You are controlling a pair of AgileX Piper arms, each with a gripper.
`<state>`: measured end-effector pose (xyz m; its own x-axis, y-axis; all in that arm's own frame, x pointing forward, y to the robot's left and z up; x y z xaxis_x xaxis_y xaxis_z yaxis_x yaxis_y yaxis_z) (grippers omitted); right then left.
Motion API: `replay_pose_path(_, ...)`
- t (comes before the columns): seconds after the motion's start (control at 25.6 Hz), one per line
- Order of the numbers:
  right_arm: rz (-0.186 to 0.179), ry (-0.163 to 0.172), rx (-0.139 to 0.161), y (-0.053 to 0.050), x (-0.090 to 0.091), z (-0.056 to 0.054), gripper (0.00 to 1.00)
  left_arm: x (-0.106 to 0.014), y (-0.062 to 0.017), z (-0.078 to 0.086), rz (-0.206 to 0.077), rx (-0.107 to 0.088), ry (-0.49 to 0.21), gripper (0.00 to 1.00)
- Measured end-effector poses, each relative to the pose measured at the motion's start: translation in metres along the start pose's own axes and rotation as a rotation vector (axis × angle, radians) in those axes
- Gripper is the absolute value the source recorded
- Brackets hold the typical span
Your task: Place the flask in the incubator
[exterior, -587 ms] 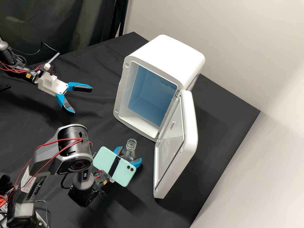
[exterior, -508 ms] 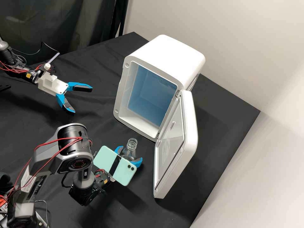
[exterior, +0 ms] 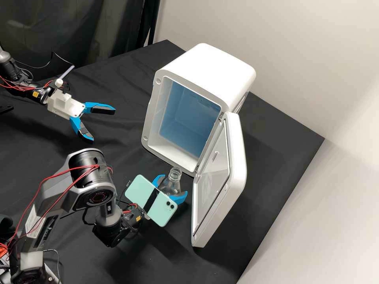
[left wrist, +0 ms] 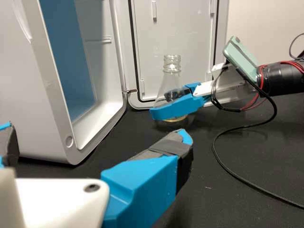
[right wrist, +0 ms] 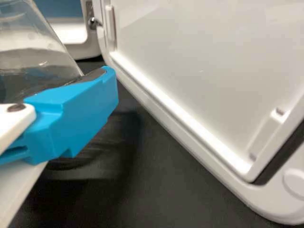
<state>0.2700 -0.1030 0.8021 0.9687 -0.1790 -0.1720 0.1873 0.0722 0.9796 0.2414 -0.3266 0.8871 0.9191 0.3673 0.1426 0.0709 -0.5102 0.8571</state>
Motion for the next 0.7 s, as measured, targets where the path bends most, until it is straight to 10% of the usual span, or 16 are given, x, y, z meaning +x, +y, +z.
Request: replay_pose_path(0.7, 0.066, 0.044, -0.006, 0.011, 0.020, -0.015, 0.00, 0.000, 0.0006, -0.003, 0.002, -0.001, 0.011, 1.00)
